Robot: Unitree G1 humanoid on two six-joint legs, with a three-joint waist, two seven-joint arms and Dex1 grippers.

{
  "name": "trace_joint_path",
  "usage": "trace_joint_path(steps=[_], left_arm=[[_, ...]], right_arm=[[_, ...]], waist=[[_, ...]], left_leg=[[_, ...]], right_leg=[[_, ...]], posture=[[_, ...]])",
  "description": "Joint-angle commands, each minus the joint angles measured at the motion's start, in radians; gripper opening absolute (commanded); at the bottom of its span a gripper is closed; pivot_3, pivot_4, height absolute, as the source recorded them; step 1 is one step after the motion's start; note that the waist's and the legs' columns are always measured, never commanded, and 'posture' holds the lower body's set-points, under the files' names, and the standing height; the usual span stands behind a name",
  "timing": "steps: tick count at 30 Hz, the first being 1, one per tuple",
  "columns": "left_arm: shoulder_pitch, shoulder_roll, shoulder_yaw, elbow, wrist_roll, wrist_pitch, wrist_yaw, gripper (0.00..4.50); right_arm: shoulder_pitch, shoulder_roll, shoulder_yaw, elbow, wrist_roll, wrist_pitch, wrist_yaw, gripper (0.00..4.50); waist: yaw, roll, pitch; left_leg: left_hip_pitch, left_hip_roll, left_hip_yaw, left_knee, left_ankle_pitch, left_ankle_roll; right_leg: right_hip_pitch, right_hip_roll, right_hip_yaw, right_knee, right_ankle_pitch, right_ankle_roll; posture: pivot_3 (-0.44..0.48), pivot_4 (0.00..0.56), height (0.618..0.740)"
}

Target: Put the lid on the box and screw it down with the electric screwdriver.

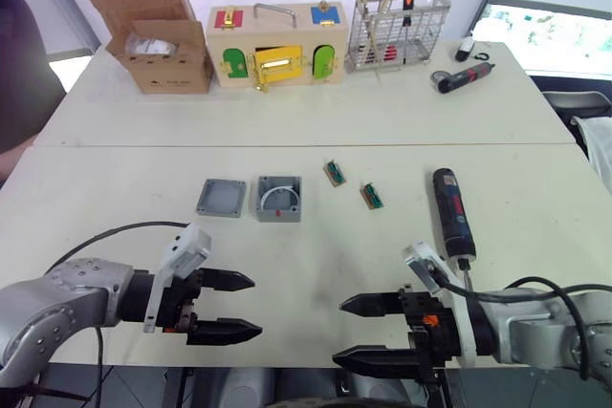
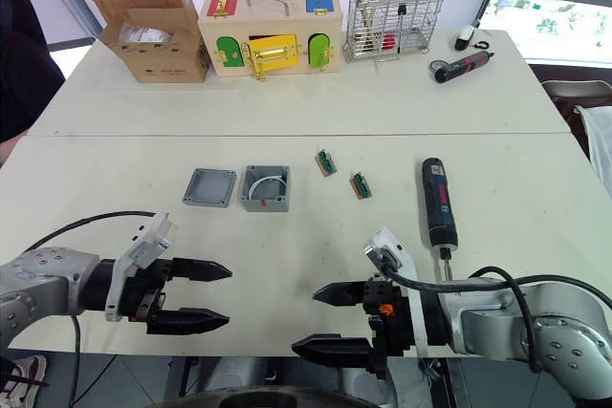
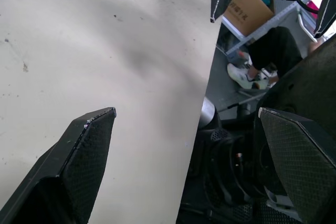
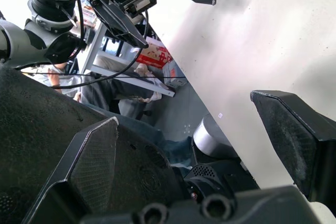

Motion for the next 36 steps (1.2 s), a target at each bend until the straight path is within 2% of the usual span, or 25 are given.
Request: trace_joint_path(steps=[1, 12, 16, 19, 23, 25, 28, 31, 33, 36], left_arm=[[-0.013, -0.008, 0.006, -0.012, 0.001, -0.009, 0.011, 4.50], [-0.013, -0.001, 0.022, -0.013, -0.028, 0.016, 0.027, 4.50], [-0.026, -0.001, 0.027, -0.010, -0.051, 0.025, 0.027, 4.50], [-0.021, -0.006, 0.048, 0.001, -0.024, 0.011, 0.052, 4.50], [-0.086, -0.005, 0.122, 0.071, 0.000, 0.005, 0.119, 4.50], [-0.120, 0.030, 0.137, 0.121, 0.022, 0.002, 0.089, 4.50], [-0.170, 0.103, 0.077, 0.179, 0.136, -0.055, 0.028, 4.50], [-0.337, 0.143, -0.035, 0.264, 0.241, -0.137, -0.072, 4.50], [-0.489, 0.114, -0.124, 0.311, 0.315, -0.195, -0.115, 4.50], [-0.637, 0.058, -0.260, 0.341, 0.437, -0.289, -0.175, 4.50]], right_arm=[[-0.003, 0.005, 0.003, -0.021, -0.018, -0.017, 0.019, 4.49], [0.003, 0.036, 0.025, 0.004, -0.116, -0.028, 0.044, 4.49], [-0.003, 0.074, 0.034, 0.038, -0.228, -0.061, 0.060, 4.49], [-0.028, 0.090, 0.035, 0.052, -0.284, -0.057, 0.033, 4.49], [-0.049, 0.067, -0.003, 0.033, -0.273, -0.019, -0.031, 4.49], [-0.080, 0.062, -0.022, 0.029, -0.237, -0.019, -0.025, 4.49], [-0.141, 0.053, -0.057, 0.035, -0.196, -0.034, 0.027, 4.49], [-0.271, 0.030, -0.064, 0.062, -0.246, -0.037, 0.054, 4.49], [-0.358, 0.012, -0.037, 0.075, -0.305, -0.033, 0.080, 4.49], [-0.447, -0.008, 0.027, 0.072, -0.393, -0.022, 0.129, 4.49]], waist=[[0.000, 0.000, 0.000], [-0.001, 0.000, 0.000], [-0.001, 0.000, 0.000], [-0.002, 0.000, 0.000], [0.001, 0.000, 0.000], [0.000, 0.000, 0.000], [-0.003, 0.000, 0.000], [-0.001, 0.001, 0.001], [0.003, 0.000, 0.001], [0.003, 0.000, 0.001]], left_leg=[[0.000, 0.000, 0.000, 0.000, 0.000, 0.000], [0.000, 0.000, 0.000, 0.000, 0.000, 0.000], [0.000, 0.000, 0.000, 0.000, 0.000, 0.000], [0.000, 0.000, 0.000, 0.000, 0.000, 0.000], [0.000, 0.000, -0.001, 0.000, 0.000, 0.000], [0.000, 0.000, -0.001, 0.000, 0.000, 0.000], [0.000, 0.000, -0.001, 0.000, 0.000, 0.000], [0.000, 0.000, 0.000, -0.001, 0.000, 0.000], [0.000, 0.000, -0.001, 0.000, 0.000, 0.000], [-0.002, -0.001, -0.001, 0.000, 0.000, 0.000]], right_leg=[[0.000, 0.000, 0.000, 0.000, 0.000, 0.000], [0.000, 0.000, 0.000, 0.000, 0.000, 0.000], [0.000, 0.000, 0.000, 0.000, 0.000, 0.000], [0.000, 0.000, 0.000, 0.000, 0.000, 0.000], [0.000, 0.000, 0.000, 0.000, 0.000, 0.000], [0.000, 0.000, 0.000, 0.000, 0.000, 0.000], [-0.001, 0.000, 0.000, 0.000, 0.000, 0.000], [-0.001, 0.001, -0.001, 0.000, 0.000, 0.000], [0.000, 0.000, -0.001, 0.000, 0.000, 0.000], [-0.001, 0.000, -0.002, -0.001, 0.000, 0.000]], posture=[[0.000, 0.150, 0.740], [0.000, 0.150, 0.740], [0.000, 0.150, 0.740], [0.000, 0.150, 0.740], [0.000, 0.150, 0.740], [0.000, 0.150, 0.740], [0.000, 0.150, 0.740], [0.000, 0.150, 0.740], [0.000, 0.150, 0.740], [0.000, 0.150, 0.740]])
